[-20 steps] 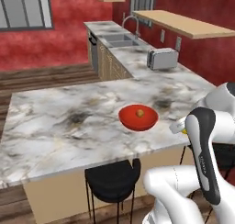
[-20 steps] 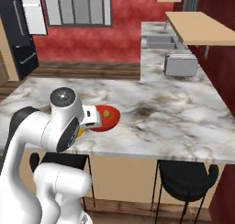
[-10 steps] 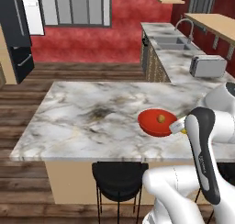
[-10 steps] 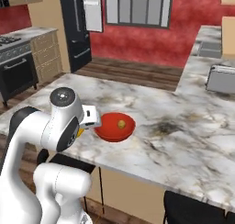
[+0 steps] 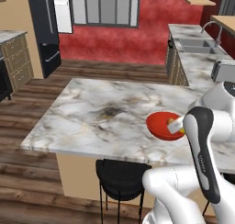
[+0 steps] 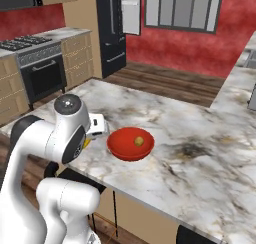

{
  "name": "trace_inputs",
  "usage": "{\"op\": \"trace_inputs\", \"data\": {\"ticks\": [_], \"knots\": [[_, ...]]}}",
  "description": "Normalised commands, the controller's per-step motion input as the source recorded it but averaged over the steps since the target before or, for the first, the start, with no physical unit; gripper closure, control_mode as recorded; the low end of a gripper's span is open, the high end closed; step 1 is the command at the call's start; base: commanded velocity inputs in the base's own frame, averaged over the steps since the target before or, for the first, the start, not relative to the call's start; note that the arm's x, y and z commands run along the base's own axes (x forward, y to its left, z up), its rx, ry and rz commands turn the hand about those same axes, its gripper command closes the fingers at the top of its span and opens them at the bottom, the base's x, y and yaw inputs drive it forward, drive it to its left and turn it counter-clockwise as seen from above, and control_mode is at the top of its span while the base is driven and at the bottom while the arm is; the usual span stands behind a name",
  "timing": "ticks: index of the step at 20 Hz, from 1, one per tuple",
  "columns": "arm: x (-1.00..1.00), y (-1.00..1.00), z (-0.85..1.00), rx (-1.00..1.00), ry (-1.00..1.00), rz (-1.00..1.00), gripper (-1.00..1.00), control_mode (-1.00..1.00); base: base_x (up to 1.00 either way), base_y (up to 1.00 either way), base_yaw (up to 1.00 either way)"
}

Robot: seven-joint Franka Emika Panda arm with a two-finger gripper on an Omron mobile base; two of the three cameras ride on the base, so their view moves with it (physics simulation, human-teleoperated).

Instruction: Retrieve the apple and mango from the fridge and place them into the bowl on the dining table.

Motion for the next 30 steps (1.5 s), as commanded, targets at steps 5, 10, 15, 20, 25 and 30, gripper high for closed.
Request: {"op": "trace_inputs", "data": {"ticks": [5,10,15,20,25,30], "knots": [[0.07,0.0,-0.06,0.0,0.0,0.0,1.0,-1.0,0.09,0.0,0.0],[0.31,-0.32,-0.18,0.0,0.03,0.0,1.0,-1.0,0.0,0.0,0.0],[0.61,-0.48,-0.18,0.01,0.13,0.0,1.0,-1.0,0.0,0.0,0.0],[0.63,-0.36,-0.19,0.01,0.21,0.02,1.0,-1.0,0.0,0.0,0.0],[0.59,-0.26,-0.26,0.01,0.12,0.05,1.0,-1.0,0.0,0.0,0.0],[0.53,-0.12,-0.56,0.0,0.0,0.06,1.0,-1.0,0.0,0.0,0.0]]}}
